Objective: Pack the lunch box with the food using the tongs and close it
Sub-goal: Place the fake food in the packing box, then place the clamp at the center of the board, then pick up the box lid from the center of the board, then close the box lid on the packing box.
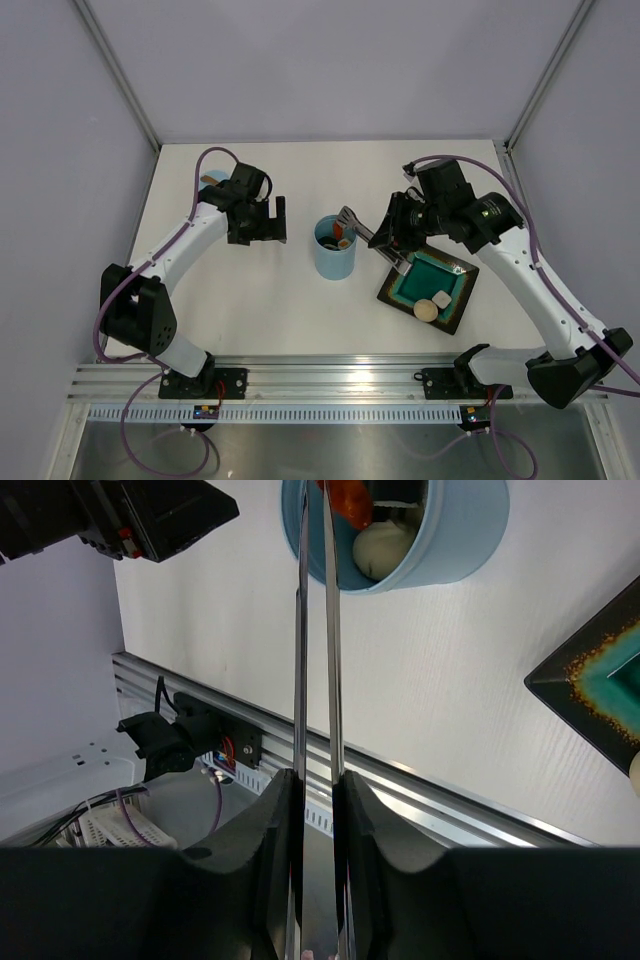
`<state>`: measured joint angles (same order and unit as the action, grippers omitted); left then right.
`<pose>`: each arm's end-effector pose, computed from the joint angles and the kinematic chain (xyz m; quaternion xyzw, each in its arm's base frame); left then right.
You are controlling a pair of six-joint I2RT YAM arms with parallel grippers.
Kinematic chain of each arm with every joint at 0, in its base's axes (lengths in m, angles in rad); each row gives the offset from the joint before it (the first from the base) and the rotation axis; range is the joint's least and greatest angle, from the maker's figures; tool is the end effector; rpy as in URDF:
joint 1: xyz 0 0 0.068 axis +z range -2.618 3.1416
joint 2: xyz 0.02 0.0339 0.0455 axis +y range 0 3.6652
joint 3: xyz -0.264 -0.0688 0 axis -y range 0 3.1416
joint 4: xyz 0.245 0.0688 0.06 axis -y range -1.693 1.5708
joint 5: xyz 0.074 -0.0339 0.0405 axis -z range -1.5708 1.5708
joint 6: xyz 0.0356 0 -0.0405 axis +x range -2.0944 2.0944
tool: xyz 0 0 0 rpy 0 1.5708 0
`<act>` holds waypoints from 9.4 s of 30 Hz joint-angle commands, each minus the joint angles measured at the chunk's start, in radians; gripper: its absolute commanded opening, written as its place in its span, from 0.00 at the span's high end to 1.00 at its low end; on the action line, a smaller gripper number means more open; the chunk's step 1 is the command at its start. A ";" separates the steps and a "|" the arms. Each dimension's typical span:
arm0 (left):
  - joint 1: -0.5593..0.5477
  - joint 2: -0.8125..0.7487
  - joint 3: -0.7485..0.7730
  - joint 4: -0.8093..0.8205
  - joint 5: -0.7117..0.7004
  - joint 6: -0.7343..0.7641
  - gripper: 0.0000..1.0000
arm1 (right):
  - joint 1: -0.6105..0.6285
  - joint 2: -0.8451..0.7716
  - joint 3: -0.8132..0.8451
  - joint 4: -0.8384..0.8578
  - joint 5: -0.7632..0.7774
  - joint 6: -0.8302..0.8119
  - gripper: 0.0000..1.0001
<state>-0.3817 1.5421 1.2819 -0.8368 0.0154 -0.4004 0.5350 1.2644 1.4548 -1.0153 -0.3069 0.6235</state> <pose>0.2918 -0.1177 0.2748 -0.0073 0.9720 -0.0964 0.2141 0.2034 0.1331 0.3912 -0.0149 0.9219 0.3162 0.2234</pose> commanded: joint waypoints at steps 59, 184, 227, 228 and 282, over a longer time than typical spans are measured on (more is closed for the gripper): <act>0.029 -0.112 -0.062 0.033 -0.011 -0.012 0.01 | -0.099 0.269 -0.053 0.532 0.740 -0.300 0.96; 0.481 0.531 0.676 0.217 -0.137 -0.269 1.00 | -0.188 -0.191 -0.269 0.187 0.430 -0.077 0.05; -0.261 0.289 0.682 -0.160 0.307 0.092 1.00 | -0.190 -0.177 -0.340 0.210 0.585 0.073 0.01; -0.264 0.289 0.677 -0.151 0.308 0.087 1.00 | -0.190 -0.175 -0.341 0.208 0.585 0.074 0.00; -0.184 0.187 0.297 0.182 0.350 -0.097 1.00 | -0.188 -0.152 -0.330 0.268 0.470 0.025 0.04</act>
<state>-0.5735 1.7657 1.5929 -0.6773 0.3714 -0.4984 0.3504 1.1198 1.0916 -0.8055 0.2203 0.6777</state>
